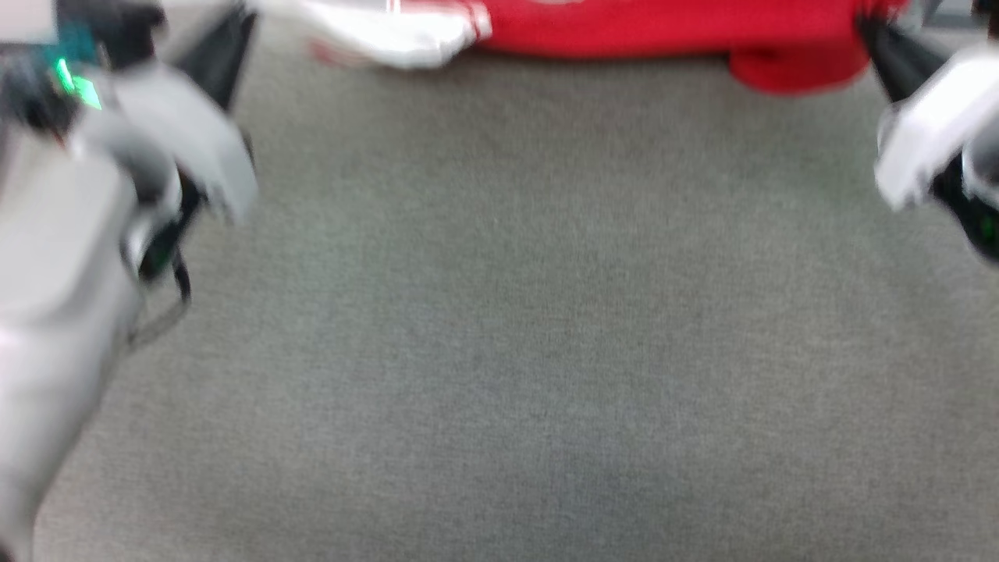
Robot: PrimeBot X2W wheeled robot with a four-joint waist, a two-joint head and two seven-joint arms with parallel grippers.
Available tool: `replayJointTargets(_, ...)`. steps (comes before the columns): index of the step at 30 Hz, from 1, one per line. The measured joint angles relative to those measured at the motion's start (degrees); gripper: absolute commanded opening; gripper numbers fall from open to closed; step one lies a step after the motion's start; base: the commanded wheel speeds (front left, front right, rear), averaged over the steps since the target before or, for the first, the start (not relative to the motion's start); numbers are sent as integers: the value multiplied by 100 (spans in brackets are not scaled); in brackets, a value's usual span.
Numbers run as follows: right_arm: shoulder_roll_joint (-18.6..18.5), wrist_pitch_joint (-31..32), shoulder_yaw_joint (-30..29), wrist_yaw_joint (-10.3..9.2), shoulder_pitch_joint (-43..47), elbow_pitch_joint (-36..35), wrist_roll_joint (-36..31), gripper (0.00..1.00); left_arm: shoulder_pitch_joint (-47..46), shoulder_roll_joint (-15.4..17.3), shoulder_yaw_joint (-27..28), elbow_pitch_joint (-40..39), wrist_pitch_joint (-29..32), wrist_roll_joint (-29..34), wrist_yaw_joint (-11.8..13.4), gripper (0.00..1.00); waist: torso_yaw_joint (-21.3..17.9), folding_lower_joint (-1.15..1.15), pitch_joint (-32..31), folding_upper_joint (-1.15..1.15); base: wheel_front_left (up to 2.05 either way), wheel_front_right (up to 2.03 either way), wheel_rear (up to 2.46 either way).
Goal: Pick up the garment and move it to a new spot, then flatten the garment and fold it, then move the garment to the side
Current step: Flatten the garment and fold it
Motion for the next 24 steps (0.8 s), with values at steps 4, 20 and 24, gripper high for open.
replayJointTargets(4,-557,1,75,0,772,-716,197,0,1095,448,-38,-1090,200,-259,364,0,32,0,-326,0,0,0,0)
replayJointTargets(20,-1926,-233,-470,0,3550,-2978,-494,0,4758,2349,-8,-5618,512,-1255,2963,0,162,0,-697,0,0,0,0)
replayJointTargets(24,-2028,-271,-921,0,4395,-3424,-689,0,5402,2408,-22,-6078,343,-1566,3341,0,157,0,-701,0,0,0,0)
